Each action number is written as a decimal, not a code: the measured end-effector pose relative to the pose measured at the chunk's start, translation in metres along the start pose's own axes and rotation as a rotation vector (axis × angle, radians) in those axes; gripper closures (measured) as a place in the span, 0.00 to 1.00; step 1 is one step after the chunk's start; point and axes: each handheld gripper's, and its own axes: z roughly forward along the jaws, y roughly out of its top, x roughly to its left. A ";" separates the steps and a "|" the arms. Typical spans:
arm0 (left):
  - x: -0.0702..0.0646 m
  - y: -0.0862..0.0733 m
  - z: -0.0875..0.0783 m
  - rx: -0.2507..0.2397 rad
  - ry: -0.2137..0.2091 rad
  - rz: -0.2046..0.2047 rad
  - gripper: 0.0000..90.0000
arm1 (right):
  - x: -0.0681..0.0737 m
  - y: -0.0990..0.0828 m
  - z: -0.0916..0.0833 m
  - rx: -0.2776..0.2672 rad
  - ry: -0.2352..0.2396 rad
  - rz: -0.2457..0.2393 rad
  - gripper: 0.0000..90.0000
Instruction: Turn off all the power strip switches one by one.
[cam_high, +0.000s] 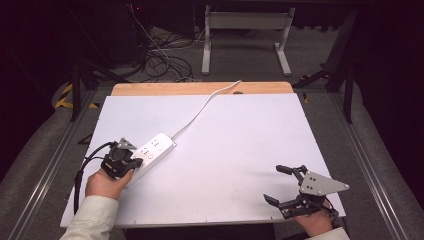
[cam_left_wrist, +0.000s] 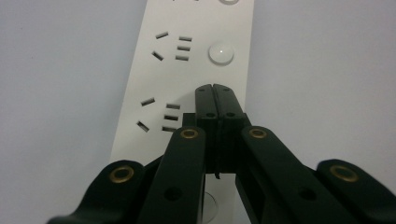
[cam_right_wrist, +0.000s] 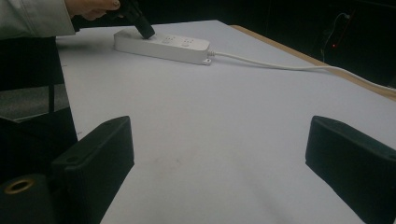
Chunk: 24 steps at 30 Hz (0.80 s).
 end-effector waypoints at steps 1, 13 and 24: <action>0.000 -0.001 0.001 -0.009 -0.003 -0.006 1.00 | 0.000 0.000 0.000 0.001 0.000 0.004 0.09; 0.000 -0.004 0.001 -0.033 0.000 -0.021 1.00 | 0.000 0.000 -0.001 -0.001 0.002 0.008 0.09; -0.001 -0.004 0.001 -0.025 0.004 -0.029 1.00 | 0.001 0.000 -0.001 -0.002 -0.001 0.001 0.09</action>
